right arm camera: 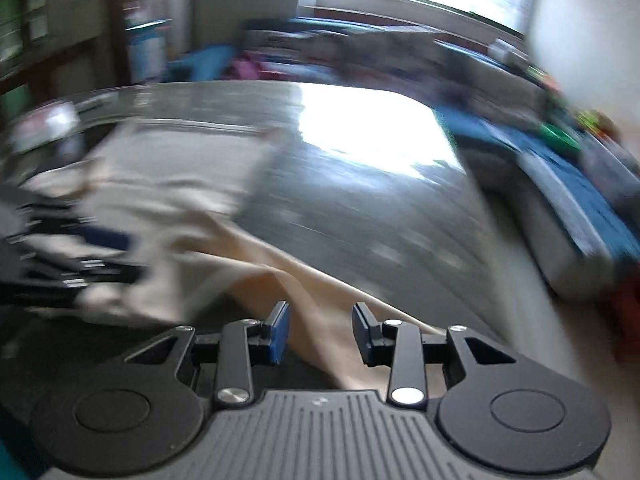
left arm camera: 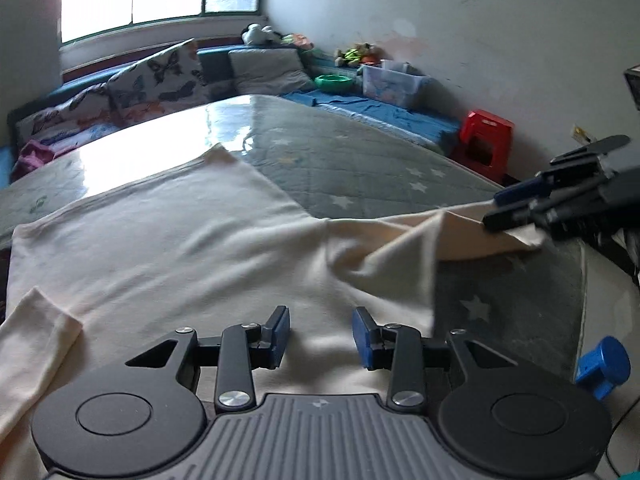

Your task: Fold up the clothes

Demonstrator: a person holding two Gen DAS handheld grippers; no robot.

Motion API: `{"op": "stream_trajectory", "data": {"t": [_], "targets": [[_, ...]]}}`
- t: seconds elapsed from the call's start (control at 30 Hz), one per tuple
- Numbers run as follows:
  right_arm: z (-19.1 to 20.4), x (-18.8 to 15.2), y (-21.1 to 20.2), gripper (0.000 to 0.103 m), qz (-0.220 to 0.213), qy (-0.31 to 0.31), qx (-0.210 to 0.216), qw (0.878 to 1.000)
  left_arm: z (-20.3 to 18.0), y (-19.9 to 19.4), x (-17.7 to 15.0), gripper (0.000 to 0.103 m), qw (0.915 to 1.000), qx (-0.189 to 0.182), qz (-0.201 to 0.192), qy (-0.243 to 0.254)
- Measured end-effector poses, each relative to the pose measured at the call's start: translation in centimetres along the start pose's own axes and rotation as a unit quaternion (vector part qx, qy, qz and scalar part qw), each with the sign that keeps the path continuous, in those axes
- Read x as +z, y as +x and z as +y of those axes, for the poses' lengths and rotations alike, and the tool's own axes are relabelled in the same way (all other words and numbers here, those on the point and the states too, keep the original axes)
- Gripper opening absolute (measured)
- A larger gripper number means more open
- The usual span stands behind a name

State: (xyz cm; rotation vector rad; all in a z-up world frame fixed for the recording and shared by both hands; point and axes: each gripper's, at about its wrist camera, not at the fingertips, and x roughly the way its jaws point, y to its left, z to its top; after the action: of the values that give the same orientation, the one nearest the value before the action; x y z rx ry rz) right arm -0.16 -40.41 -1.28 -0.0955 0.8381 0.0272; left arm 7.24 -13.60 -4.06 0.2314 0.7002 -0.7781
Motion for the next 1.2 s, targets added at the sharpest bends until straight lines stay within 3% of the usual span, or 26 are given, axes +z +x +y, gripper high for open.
{"op": "stream_trajectory", "data": {"t": [0.17,0.37,0.43,0.5,0.67,0.8,0.9,1.07,1.2], "targets": [[-5.1,-1.7,0.2,0.034,0.009,0.090,-0.035,0.995,-0.2,-0.2,-0.3,0.038,1.0000,-0.002,0.001,0.004],[-6.9,-2.5,2.0,0.034,0.022,0.108,-0.034,0.993,-0.7,-0.5,-0.6,0.038,0.9998,-0.005,0.002,0.019],[-7.1,-2.6,2.3,0.028,0.021,0.108,-0.029,0.993,-0.9,-0.6,-0.6,0.038,0.9997,-0.004,0.002,0.025],[-7.2,-2.1,2.6,0.011,0.019,0.106,-0.024,0.994,-1.0,-0.6,-0.7,0.038,0.9996,-0.005,0.002,0.027],[-6.4,0.4,3.4,0.003,0.000,0.021,-0.072,0.997,-1.0,-0.7,-0.8,0.038,0.9993,-0.010,0.002,0.036],[-5.8,3.0,4.3,0.003,-0.031,-0.047,-0.118,0.991,-1.1,-0.8,-1.0,0.039,0.9990,-0.012,0.002,0.044],[-5.7,3.9,6.0,0.003,-0.032,-0.082,-0.151,0.985,-1.2,-0.7,-1.1,0.039,0.9988,-0.012,0.001,0.046],[-6.1,4.0,6.5,0.005,-0.036,-0.033,-0.120,0.992,-1.2,-0.7,-1.0,0.039,0.9988,-0.013,0.004,0.048],[-5.1,2.9,4.2,0.014,-0.045,0.004,-0.042,0.998,-1.3,-0.6,-1.0,0.040,0.9985,-0.015,0.003,0.053]]}}
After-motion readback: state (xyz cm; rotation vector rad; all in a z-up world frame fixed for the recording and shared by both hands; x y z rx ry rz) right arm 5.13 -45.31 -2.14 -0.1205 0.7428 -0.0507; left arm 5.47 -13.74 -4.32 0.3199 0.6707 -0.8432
